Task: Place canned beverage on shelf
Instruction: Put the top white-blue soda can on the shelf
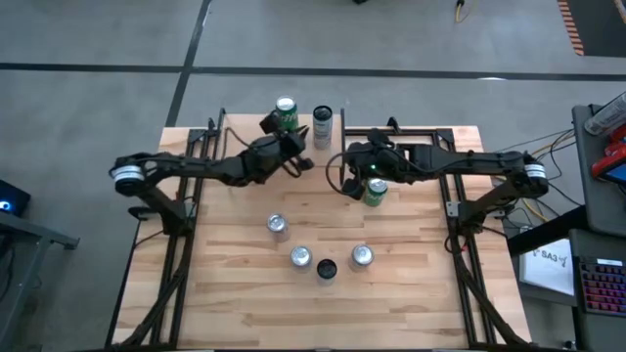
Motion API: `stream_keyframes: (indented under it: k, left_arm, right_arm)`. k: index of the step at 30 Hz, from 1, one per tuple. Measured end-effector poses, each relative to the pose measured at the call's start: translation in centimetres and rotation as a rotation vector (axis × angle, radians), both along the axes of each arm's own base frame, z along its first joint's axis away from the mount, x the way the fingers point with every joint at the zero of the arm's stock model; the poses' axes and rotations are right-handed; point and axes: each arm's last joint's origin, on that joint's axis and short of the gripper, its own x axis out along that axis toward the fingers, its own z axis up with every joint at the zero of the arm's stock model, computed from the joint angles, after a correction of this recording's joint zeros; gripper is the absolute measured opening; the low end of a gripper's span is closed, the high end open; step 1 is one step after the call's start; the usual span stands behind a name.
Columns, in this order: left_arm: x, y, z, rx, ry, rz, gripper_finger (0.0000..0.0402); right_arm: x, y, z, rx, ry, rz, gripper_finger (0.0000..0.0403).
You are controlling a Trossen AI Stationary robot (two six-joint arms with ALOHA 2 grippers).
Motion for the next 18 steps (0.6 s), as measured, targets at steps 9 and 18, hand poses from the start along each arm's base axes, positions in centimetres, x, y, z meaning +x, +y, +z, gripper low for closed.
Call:
stream_keyframes:
  k: [9, 18]
  left_arm:
    - [1.2, 0.5, -1.4, -0.018, -0.011, 0.046, 0.0003]
    - [1.4, 0.4, -1.2, -0.048, -0.067, -0.054, 0.0]
  right_arm:
    - [-0.2, 0.0, -1.2, 0.004, 0.029, -0.001, 0.0012]
    - [-0.2, 0.0, -1.2, 0.005, 0.027, -0.003, 0.0012]
